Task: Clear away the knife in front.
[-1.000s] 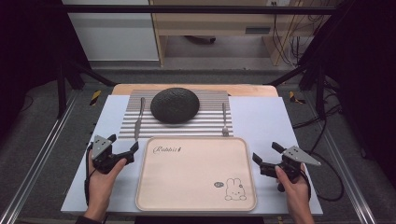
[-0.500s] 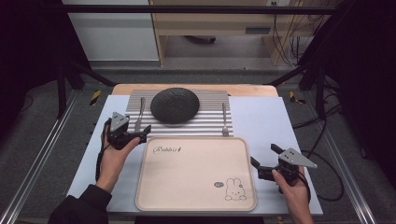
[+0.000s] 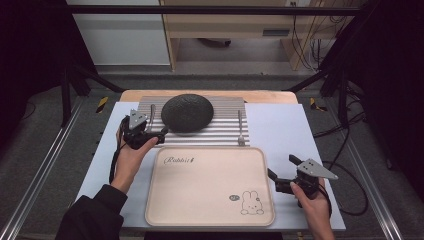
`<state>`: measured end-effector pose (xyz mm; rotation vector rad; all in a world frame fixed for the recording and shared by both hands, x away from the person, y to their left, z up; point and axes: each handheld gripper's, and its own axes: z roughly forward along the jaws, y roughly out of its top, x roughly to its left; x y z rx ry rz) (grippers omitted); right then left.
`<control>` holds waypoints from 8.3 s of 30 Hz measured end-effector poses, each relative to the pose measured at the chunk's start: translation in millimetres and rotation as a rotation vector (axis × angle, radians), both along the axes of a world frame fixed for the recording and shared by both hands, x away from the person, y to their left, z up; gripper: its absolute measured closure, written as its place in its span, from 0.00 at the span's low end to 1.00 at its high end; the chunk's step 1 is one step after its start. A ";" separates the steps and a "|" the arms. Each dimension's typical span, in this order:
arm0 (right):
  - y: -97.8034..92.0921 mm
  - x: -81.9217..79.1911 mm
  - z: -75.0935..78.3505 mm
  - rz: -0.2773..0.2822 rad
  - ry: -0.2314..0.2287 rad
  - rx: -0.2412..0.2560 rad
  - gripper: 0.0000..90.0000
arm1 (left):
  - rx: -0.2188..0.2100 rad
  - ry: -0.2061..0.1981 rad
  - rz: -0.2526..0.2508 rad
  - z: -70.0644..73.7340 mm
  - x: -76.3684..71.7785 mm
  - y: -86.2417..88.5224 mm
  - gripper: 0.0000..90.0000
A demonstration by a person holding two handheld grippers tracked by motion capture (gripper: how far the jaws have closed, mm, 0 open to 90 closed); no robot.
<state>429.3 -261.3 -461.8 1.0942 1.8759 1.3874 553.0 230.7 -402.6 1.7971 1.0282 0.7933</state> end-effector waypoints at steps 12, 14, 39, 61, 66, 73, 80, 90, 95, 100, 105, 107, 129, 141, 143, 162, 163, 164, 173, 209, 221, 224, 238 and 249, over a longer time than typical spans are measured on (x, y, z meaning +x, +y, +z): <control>0.5 -1.1 0.5 0.010 0.007 0.013 0.05 | 0.042 0.012 0.047 -0.3 25.4 12.6 0.07; 0.6 -1.1 0.4 0.012 0.007 0.014 0.05 | 0.054 0.011 0.054 -0.7 30.2 13.7 0.07; 1.2 -1.7 0.5 0.017 0.010 0.013 0.05 | 0.086 0.047 0.106 -11.4 51.6 26.9 0.08; -5.6 -3.6 3.8 -0.002 -0.006 0.026 0.05 | 0.076 0.080 0.137 -10.0 73.7 31.9 0.11; -5.7 -4.0 4.0 -0.003 -0.006 0.026 0.05 | 0.092 0.108 0.140 -16.9 77.6 35.2 0.11; -6.6 -3.7 3.7 -0.007 -0.004 0.029 0.05 | 0.079 0.138 0.145 -25.1 81.2 39.0 0.16; -8.3 -3.4 2.8 -0.014 0.001 0.034 0.05 | 0.084 0.201 0.150 -40.8 85.1 40.1 0.24; -8.2 -2.9 1.6 -0.011 0.010 0.031 0.05 | 0.100 0.230 0.191 -57.4 91.2 44.4 0.38; -8.7 -2.6 1.0 -0.011 0.015 0.032 0.05 | 0.095 0.253 0.178 -63.7 94.0 41.0 0.45; -8.5 -2.4 0.4 -0.009 0.019 0.029 0.05 | 0.084 0.250 0.190 -67.7 96.2 38.8 0.48; -8.5 -2.2 0.0 -0.008 0.021 0.030 0.06 | 0.091 0.273 0.208 -71.9 98.6 37.6 0.51; -8.6 -2.2 0.0 -0.008 0.022 0.030 0.06 | 0.091 0.280 0.208 -73.7 99.1 36.8 0.53; -8.4 -1.5 -1.5 -0.001 0.036 0.026 0.06 | 0.062 0.275 0.220 -78.5 102.6 33.2 0.83; -10.4 -2.5 -0.8 -0.003 0.037 0.033 0.06 | 0.080 0.271 0.232 -78.3 100.9 29.9 0.89; -10.8 -2.5 -0.8 -0.002 0.038 0.033 0.06 | 0.077 0.276 0.234 -77.6 100.9 30.2 0.89; -8.7 -2.4 -0.1 0.008 0.040 0.034 0.06 | -0.013 0.196 0.107 -42.0 56.4 34.6 0.89; -8.4 -2.4 0.0 0.009 0.039 0.032 0.06 | -0.015 0.184 0.097 -37.5 51.1 33.9 0.89; -8.1 -2.4 0.0 0.010 0.038 0.032 0.06 | -0.020 0.177 0.087 -33.0 45.7 33.3 0.89; -5.6 -2.6 0.6 0.019 0.037 0.029 0.06 | 0.023 0.137 -0.052 -4.9 -9.6 5.9 0.89; -4.3 -2.8 0.6 0.024 0.041 0.026 0.06 | 0.036 0.215 -0.299 -39.7 -104.7 -71.6 0.89; -4.1 -3.3 1.2 0.027 0.040 0.032 0.06 | 0.061 0.247 -0.318 -46.6 -109.7 -76.1 0.89; -3.6 -3.3 1.1 0.030 0.040 0.029 0.06 | 0.061 0.252 -0.315 -47.5 -110.2 -76.3 0.89; -3.5 -3.7 1.7 0.034 0.039 0.029 0.06 | 0.079 0.323 -0.292 -59.1 -106.5 -78.4 0.89; -3.9 -3.9 2.2 0.034 0.036 0.032 0.06 | 0.134 0.355 -0.301 -65.9 -109.6 -80.1 0.89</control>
